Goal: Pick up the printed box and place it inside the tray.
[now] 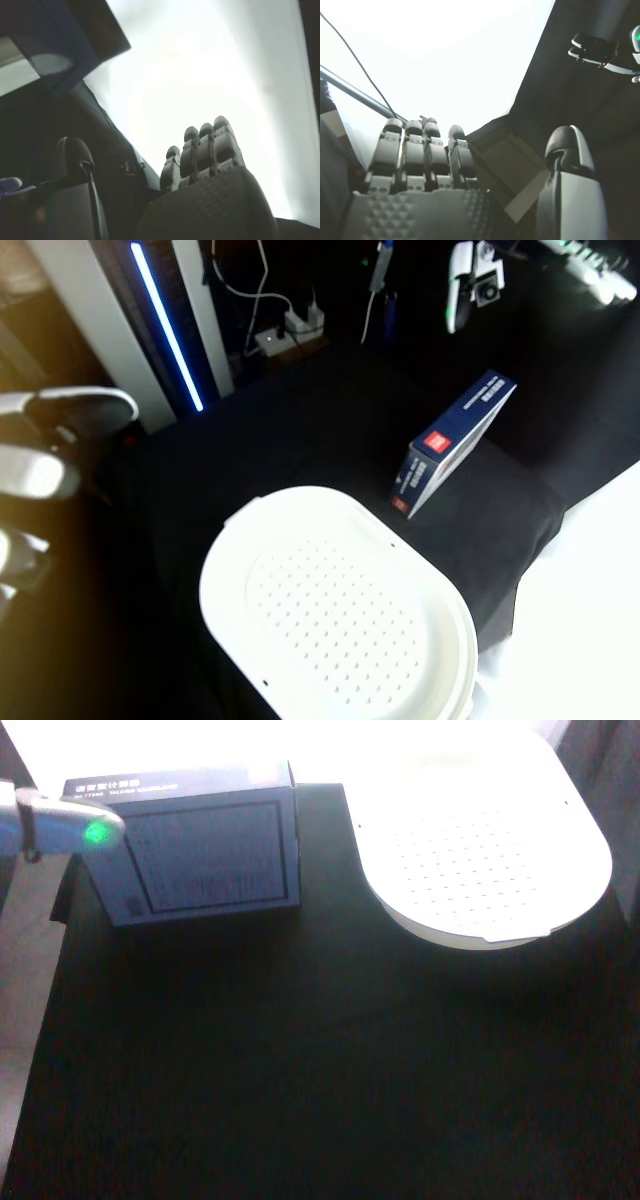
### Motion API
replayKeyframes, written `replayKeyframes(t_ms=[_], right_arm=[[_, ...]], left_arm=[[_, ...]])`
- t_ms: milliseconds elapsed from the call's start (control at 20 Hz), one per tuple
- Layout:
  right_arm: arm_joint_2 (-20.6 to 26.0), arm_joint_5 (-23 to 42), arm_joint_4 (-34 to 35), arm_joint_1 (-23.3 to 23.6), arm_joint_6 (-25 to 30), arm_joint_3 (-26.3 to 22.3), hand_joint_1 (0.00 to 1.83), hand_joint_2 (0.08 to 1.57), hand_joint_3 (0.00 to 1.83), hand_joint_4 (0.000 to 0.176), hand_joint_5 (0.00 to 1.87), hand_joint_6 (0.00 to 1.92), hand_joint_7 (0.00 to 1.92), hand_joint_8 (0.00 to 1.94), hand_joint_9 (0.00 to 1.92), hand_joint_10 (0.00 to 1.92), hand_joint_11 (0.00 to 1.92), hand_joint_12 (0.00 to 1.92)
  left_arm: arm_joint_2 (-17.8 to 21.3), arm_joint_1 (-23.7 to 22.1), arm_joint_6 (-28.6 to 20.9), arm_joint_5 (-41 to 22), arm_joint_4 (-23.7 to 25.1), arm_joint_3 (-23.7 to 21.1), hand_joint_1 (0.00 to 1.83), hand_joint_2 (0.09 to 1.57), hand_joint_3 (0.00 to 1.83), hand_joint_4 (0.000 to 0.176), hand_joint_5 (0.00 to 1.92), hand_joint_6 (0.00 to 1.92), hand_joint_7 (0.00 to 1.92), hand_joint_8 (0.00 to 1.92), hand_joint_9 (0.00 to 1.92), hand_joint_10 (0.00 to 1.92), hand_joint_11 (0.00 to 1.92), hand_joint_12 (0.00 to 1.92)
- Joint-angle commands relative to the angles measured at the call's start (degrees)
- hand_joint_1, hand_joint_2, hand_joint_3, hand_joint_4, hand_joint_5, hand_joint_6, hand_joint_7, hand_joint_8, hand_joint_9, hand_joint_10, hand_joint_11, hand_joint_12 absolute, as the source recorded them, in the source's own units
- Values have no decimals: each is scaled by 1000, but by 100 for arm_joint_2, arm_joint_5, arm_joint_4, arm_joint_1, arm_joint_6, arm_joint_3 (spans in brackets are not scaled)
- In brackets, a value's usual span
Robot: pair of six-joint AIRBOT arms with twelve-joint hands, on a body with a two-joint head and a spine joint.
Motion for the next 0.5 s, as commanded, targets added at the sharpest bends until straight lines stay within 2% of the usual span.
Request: replayKeyframes(t_ms=[0, 50, 100, 200, 300, 450], right_arm=[[46, 650, 151, 62, 21, 52, 531, 708, 27, 176, 0, 0, 211, 1, 121, 3, 0, 287], [46, 651, 151, 62, 21, 56, 525, 764, 23, 176, 0, 0, 218, 1, 143, 4, 0, 316], [45, 653, 153, 62, 21, 63, 521, 764, 9, 176, 0, 0, 230, 1, 165, 3, 0, 361], [44, 653, 153, 62, 21, 63, 501, 763, 1, 176, 0, 0, 226, 1, 165, 2, 0, 314], [44, 653, 152, 62, 21, 69, 521, 739, 0, 176, 0, 0, 229, 2, 171, 4, 0, 281], [44, 653, 152, 62, 21, 72, 539, 717, 0, 176, 0, 0, 241, 1, 195, 3, 0, 321]], left_arm=[[1, -150, 3, -414, 7, 65, 509, 715, 13, 176, 3, 0, 128, 1, 212, 7, 0, 594], [-40, -300, 3, -260, 82, 117, 527, 733, 8, 176, 6, 0, 106, 2, 160, 8, 0, 461], [-76, -394, 3, -154, 121, 151, 516, 738, 4, 176, 0, 0, 106, 1, 157, 6, 0, 474], [-118, -494, 6, 51, 170, 205, 531, 764, 10, 176, 40, 15, 110, 1, 148, 0, 0, 500], [-177, -607, 6, 265, 233, 279, 586, 769, 3, 176, 89, 8, 81, 0, 126, 1, 0, 385], [-309, -946, 6, 808, 442, 446, 595, 737, 0, 176, 5, 0, 26, 0, 107, 0, 0, 412]])
